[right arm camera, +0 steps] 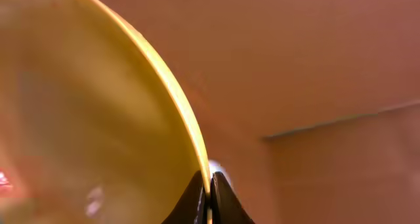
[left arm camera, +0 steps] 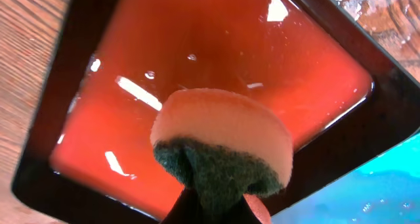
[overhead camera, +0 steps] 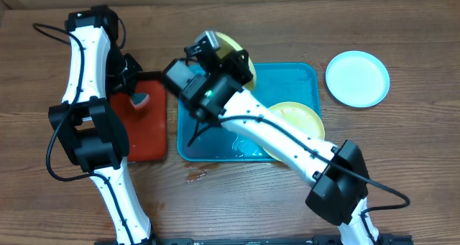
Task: Clean dirty plates on tray and stack at the side
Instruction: 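Carry the yellow plate with right gripper onto the white plate at right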
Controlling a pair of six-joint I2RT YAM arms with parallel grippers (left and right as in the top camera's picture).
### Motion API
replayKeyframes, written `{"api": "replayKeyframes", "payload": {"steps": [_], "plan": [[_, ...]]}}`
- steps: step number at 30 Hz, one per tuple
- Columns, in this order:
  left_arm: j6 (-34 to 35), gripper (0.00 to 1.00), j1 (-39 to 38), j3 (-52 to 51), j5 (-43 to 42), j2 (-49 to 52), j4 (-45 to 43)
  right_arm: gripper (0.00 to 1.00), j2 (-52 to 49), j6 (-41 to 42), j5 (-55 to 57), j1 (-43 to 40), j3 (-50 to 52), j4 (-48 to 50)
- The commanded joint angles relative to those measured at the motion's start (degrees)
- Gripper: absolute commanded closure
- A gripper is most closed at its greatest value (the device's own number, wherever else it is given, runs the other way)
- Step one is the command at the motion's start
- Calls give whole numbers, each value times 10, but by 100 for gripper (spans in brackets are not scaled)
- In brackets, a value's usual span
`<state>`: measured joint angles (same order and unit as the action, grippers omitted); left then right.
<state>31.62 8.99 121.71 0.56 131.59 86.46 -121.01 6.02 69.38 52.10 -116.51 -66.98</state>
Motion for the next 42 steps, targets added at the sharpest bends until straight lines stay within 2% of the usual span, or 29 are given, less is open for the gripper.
{"api": "replayKeyframes", "payload": {"steps": [1, 5, 10, 13, 16, 17, 21, 27, 29, 34, 42], "plan": [[-3, 96, -4, -6, -21, -3, -6, 96, 17, -95, 155, 22, -10, 2], [-3, 96, -4, -6, -21, -3, -6, 96, 17, -184, 155, 31, -10, 2], [-4, 96, -4, -6, -21, -3, -6, 96, 17, -191, 123, 31, -10, 6], [-4, 96, -4, -6, -21, -3, -6, 96, 17, -174, -31, 19, -9, 4], [-10, 96, -4, -6, -21, -3, -6, 96, 16, -165, -252, -22, -9, 4], [-10, 96, -4, -6, -21, -3, -6, 96, 17, -136, -312, -48, -9, 6], [-10, 96, -4, -6, -30, -3, -8, 96, 17, -55, -412, -139, -9, 6], [-12, 96, -4, -6, -32, -3, -11, 96, 16, -49, -766, -331, -7, 2], [-12, 96, -4, -6, -32, -3, -11, 96, 16, -49, -836, -394, 2, 0], [-12, 96, -4, -6, -32, -3, -14, 96, 14, -38, -860, -532, 44, -12], [-12, 96, -4, -6, -32, -3, -17, 96, 14, 18, -860, -706, 145, 45]]}}
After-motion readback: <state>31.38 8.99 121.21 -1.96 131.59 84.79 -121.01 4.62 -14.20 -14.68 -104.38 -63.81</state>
